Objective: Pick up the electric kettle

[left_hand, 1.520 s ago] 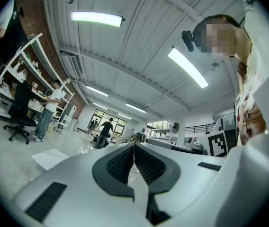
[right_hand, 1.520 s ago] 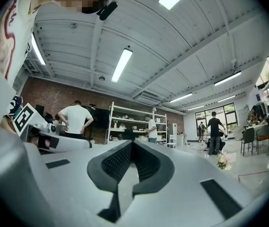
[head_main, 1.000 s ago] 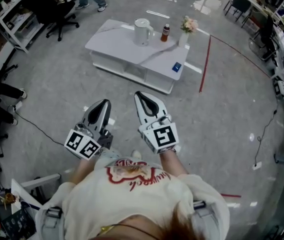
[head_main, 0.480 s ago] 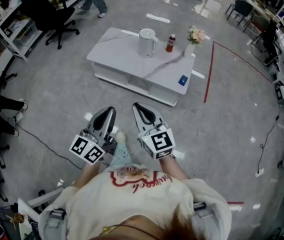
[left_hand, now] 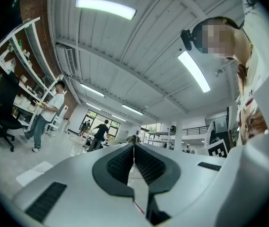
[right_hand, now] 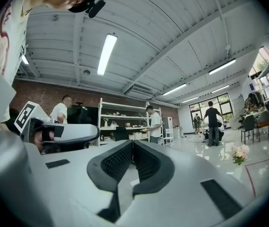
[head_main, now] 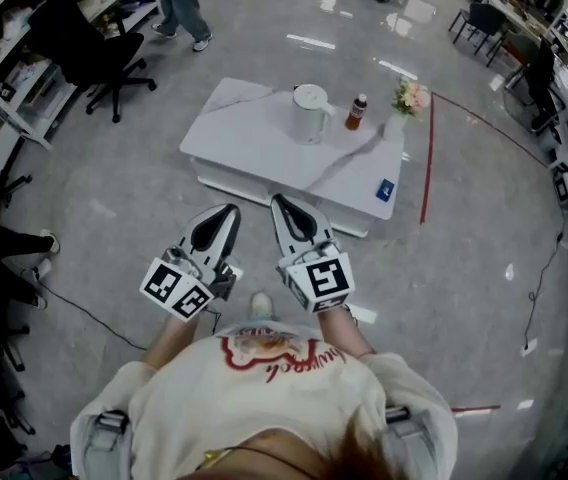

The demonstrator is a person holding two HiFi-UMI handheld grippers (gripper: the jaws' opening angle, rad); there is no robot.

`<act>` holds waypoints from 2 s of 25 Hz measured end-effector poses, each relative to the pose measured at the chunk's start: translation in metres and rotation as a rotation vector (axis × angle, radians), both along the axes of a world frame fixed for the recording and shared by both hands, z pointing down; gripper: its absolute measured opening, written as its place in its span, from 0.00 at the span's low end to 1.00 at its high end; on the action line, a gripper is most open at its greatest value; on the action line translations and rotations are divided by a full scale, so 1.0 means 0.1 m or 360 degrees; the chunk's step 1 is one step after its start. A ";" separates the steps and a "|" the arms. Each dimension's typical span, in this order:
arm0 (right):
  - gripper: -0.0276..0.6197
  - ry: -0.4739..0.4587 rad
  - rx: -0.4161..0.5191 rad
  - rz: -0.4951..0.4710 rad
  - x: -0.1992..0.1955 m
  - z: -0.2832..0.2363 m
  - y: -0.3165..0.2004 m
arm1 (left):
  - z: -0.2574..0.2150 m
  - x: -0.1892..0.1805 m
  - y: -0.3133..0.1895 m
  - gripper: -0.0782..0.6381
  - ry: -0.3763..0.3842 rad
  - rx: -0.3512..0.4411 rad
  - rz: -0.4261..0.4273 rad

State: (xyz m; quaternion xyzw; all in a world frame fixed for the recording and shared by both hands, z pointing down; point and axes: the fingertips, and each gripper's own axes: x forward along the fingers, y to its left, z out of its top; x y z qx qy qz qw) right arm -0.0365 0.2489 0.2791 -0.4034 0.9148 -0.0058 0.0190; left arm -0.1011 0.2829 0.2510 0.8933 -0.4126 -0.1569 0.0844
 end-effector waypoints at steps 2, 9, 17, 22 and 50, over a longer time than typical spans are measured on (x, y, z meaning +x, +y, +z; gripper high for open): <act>0.07 0.0024 -0.0021 0.0016 -0.09 0.02 -0.12 | 0.02 -0.08 -0.16 0.13 0.0003 -0.0012 0.0014; 0.07 -0.0007 -0.0028 0.0027 -0.23 -0.06 -0.55 | 0.05 -0.22 -0.48 0.13 0.0021 -0.0028 0.0066; 0.07 -0.0050 -0.0052 0.0138 -0.18 0.03 -0.85 | 0.17 -0.42 -0.87 0.13 -0.0001 -0.0058 0.0109; 0.07 -0.0041 -0.0035 0.0161 -0.12 -0.01 -1.12 | 0.19 -0.39 -1.17 0.13 0.0006 -0.0066 0.0110; 0.07 -0.0099 0.0012 0.0191 0.98 -0.22 -4.45 | -0.03 0.68 -4.47 0.13 0.0048 0.0005 0.0052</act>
